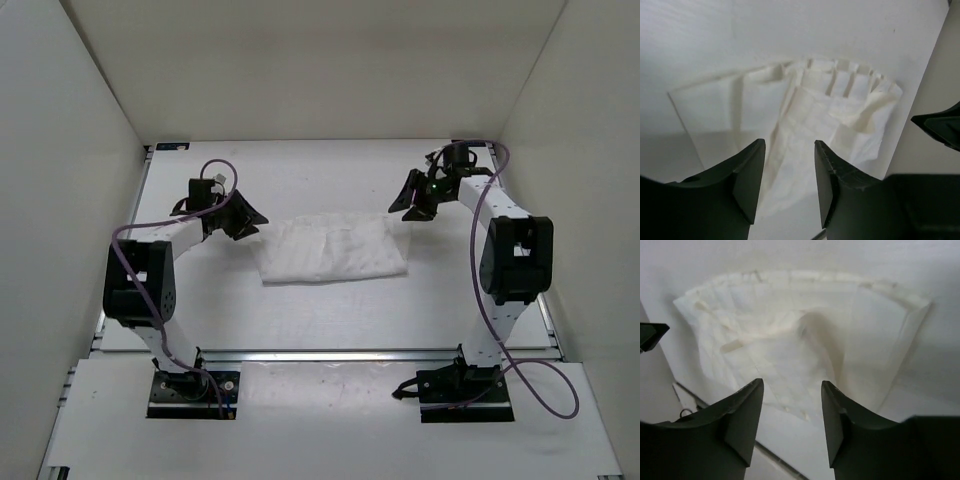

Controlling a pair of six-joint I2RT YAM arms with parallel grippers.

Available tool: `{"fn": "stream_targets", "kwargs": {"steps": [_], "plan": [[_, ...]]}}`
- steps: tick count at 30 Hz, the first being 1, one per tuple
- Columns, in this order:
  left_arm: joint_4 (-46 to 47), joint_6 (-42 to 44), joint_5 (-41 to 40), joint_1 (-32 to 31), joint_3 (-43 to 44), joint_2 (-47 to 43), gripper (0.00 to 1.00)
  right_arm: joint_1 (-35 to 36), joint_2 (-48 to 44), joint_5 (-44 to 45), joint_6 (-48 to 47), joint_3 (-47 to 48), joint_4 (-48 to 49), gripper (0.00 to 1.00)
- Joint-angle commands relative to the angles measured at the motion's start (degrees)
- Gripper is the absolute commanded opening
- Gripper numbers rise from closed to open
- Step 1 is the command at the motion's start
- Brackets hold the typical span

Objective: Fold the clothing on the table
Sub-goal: Fold the skirt

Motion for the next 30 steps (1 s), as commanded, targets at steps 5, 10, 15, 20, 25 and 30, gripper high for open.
{"fn": "stream_targets", "kwargs": {"steps": [5,10,15,20,25,30], "plan": [[11.6,-2.8,-0.4,0.0,-2.2,-3.9,0.54,0.0,-3.2,6.6,-1.7,-0.2,6.8,0.59],[6.8,2.6,-7.0,-4.4,-10.1,-10.5,0.55,-1.4,-8.6,7.8,-0.6,-13.1,10.3,0.57],[9.5,6.5,-12.0,-6.9,-16.6,-13.7,0.56,0.4,-14.8,6.7,-4.5,-26.1,23.2,0.5],[18.2,8.0,-13.6,-7.0,-15.2,-11.2,0.56,1.8,-14.0,3.5,-6.7,-25.4,27.8,0.43],[23.1,7.8,-14.8,-8.4,-13.0,-8.2,0.55,4.0,-13.0,4.4,-7.5,-24.9,31.7,0.39],[21.6,9.1,-15.8,-11.0,-7.8,-2.6,0.56,4.0,-7.2,3.7,-8.7,-19.9,31.1,0.38]]}}
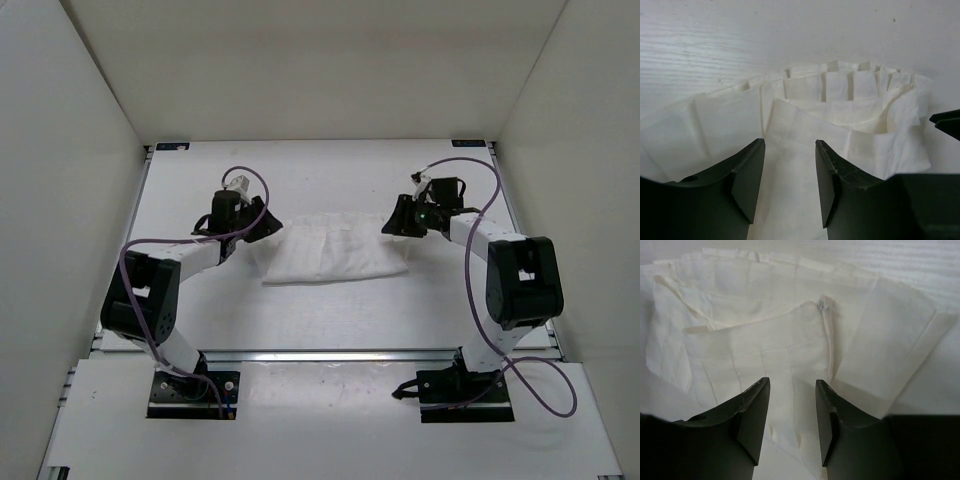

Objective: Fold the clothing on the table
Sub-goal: Fold the skirt

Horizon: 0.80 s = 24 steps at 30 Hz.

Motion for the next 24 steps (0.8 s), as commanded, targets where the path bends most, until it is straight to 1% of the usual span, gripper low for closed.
{"fn": "stream_targets", "kwargs": {"steps": [1,4,5,8,15,18,20,22,24], "plan": [[3.0,1.6,-1.0,-1.8,3.4,2.8,0.56,0.2,4.0,-0.6,-2.0,4.7,3.5,0.39],[3.2,2.2,-1.8,-2.8,4.8,5.1,0.56,0.1,6.0,-1.0,-2.8,6.1,3.5,0.39],[2.4,2.7,-3.1,-3.1,5.5,5.9,0.56,0.0,6.6,-1.5,-2.7,7.0,3.3,0.38],[-0.3,3.9,-3.2,-3.5,7.7,8.5,0.55,0.5,8.8,-1.8,-3.1,8.4,3.0,0.39],[-0.8,5.1,-3.6,-5.1,9.2,10.3,0.55,0.8,13.4,-2.6,-4.0,11.5,1.9,0.39],[-1.1,5.7,-2.5,-5.1,9.5,10.9,0.57,1.6,15.0,-2.9,-4.1,13.3,1.0,0.36],[-1.1,5.5,-1.4,-5.1,10.0,11.4,0.55,1.4,15.5,-2.9,-4.1,13.9,0.8,0.32],[-1.6,6.2,-0.7,-5.3,10.8,12.1,0.4,1.6,15.7,-3.3,-3.7,13.8,1.2,0.15],[-1.3,5.5,0.1,-5.2,11.2,12.2,0.07,1.5,15.3,-4.6,-3.3,13.9,1.3,0.0]]}}
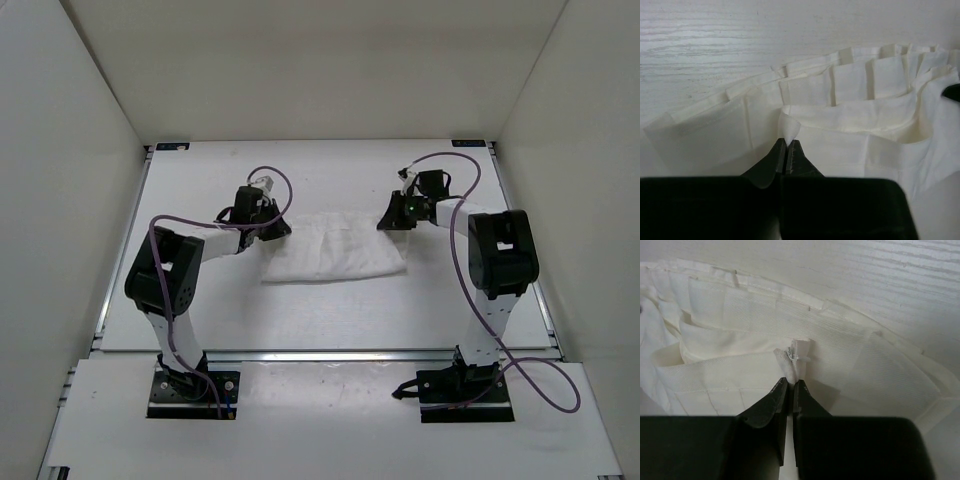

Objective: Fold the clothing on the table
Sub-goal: Fold the skirt

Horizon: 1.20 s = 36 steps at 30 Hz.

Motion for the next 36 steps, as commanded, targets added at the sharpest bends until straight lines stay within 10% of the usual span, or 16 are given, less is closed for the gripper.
{"fn": "stream_targets", "kwargs": {"steps": [1,23,36], "plan": [[0.6,0.7,2.2,0.0,1.8,-0.6,0.01,0.3,-0.8,-1.9,-0.1,2.0,1.1,0.0],[-6.3,-2.6,1.1,2.2,-16.9,-42.6,0.0,-0.9,-44.5,2.7,1.9,-15.5,-11.4,0.0],[-9.1,-1.9,3.2,4.5,-15.8,-44.3,0.0,-2.8,-41.0,1.0,2.1,-12.9,-15.8,0.0]]}}
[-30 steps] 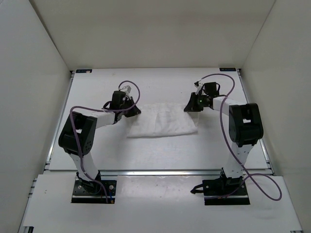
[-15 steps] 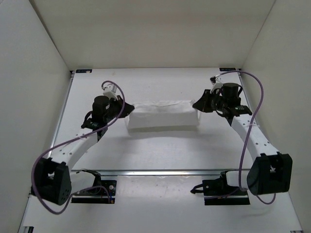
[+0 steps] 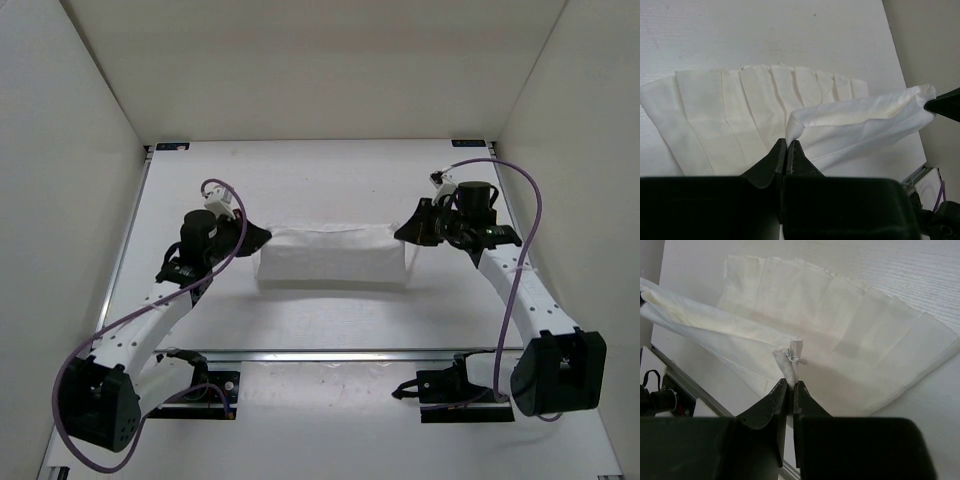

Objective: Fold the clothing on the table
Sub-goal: Fold the skirt

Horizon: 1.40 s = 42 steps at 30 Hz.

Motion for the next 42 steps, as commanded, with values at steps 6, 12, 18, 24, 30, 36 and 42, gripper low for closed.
{"fn": "stream_targets", "kwargs": {"steps": [6,12,18,24,30,36,42], "plan": [[3.9,2.5,-0.7,3.1,7.7,14.2,0.0,-3.3,14.8,1.6,-1.0,9.7,2.6,0.0],[8.5,2.8,-0.4,5.0,13.4,27.9,0.0,-2.9,28.4,2.8,-0.7,17.7,5.2,0.0],[11.1,4.1,0.0,6.1,20.8,42.7,0.0,-2.6,40.5,4.1,-0.1,22.5,8.7,0.0],[11.4,3.3,2.9,7.6,30.4,51.8,0.53,-1.6,49.2,11.0,-0.3,34.1,8.5,0.34],[9.3,0.0,5.8,8.3,28.7,44.9,0.69,-0.2,37.7,18.2,6.1,32.3,6.6,0.6],[-0.7,-1.2,-1.4,4.1,15.4,29.2,0.7,1.2,17.7,16.4,16.4,5.3,12.4,0.6],[-7.3,-1.0,-5.1,-1.9,7.5,20.9,0.74,3.7,4.7,16.8,22.5,-14.5,18.5,0.63]]}}
